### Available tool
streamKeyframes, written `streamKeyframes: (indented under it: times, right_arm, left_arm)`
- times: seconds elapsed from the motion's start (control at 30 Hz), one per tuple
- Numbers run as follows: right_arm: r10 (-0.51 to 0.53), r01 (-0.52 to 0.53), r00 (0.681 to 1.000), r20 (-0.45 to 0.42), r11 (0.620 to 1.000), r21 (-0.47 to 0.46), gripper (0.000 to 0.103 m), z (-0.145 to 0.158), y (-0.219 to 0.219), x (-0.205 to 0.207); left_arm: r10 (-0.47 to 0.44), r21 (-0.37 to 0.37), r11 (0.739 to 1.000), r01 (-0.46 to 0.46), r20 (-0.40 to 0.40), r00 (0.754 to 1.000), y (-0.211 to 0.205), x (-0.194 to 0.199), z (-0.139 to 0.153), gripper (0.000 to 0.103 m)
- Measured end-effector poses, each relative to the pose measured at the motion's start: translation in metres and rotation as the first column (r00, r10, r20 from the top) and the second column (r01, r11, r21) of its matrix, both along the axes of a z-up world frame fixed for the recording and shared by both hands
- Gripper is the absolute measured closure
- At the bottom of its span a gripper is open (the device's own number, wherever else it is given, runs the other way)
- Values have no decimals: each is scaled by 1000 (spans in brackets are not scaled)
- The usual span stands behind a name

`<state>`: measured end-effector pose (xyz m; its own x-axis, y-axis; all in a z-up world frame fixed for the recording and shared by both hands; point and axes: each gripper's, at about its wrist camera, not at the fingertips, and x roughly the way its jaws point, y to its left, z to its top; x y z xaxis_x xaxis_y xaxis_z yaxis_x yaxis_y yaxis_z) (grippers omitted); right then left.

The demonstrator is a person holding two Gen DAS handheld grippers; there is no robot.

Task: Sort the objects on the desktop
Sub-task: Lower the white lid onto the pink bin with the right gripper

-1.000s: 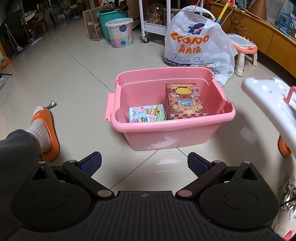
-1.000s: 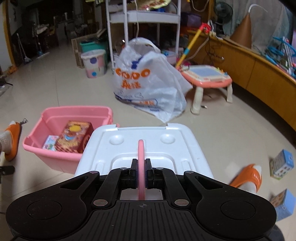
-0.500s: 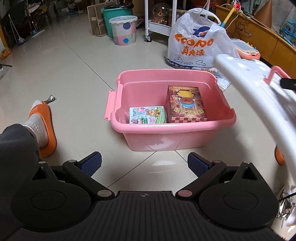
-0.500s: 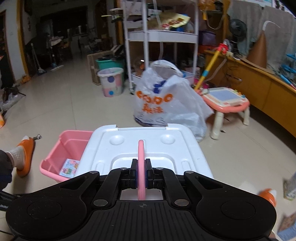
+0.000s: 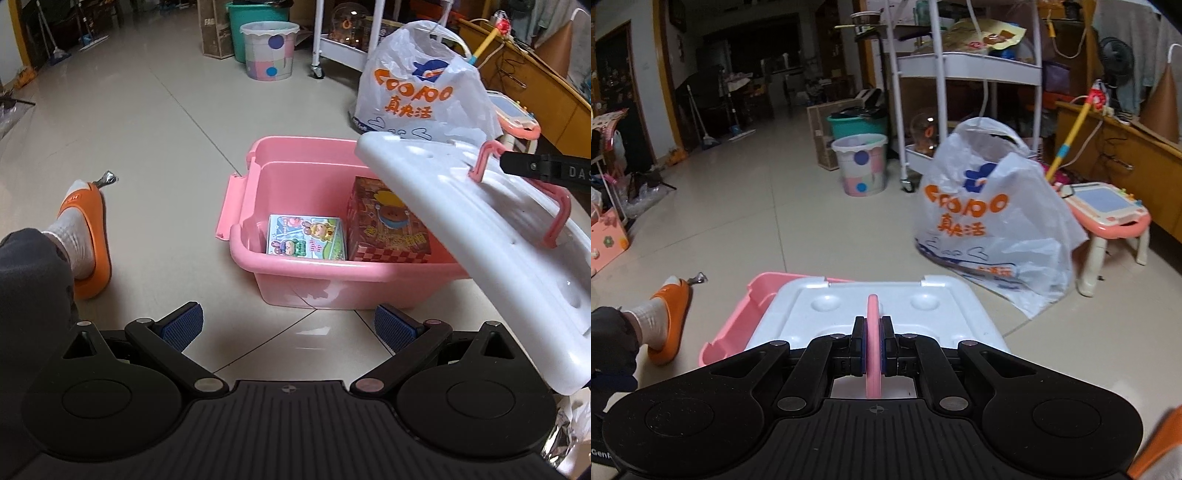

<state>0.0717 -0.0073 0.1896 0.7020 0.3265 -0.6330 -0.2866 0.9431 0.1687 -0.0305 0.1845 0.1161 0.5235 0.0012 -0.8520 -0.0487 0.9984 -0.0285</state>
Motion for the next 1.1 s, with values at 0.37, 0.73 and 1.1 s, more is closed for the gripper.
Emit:
streamKeyframes:
  times: [0.37,0.73,1.1]
  right_arm:
    - [18,-20,999,27,997,81,98,-25,28,27]
    - [157,-159,987,31,984,81,98,-60,58,49]
    - [121,-119,993,-10,987,104,55,-58,44,52]
  left_arm:
    - [59,-15,998,-59,-33,998,11,10,-11,2]
    - [113,-29,993,-114,-51,992,24,23,-19,2]
    - [73,-31,997,-71,60,996,21,62,-11,2]
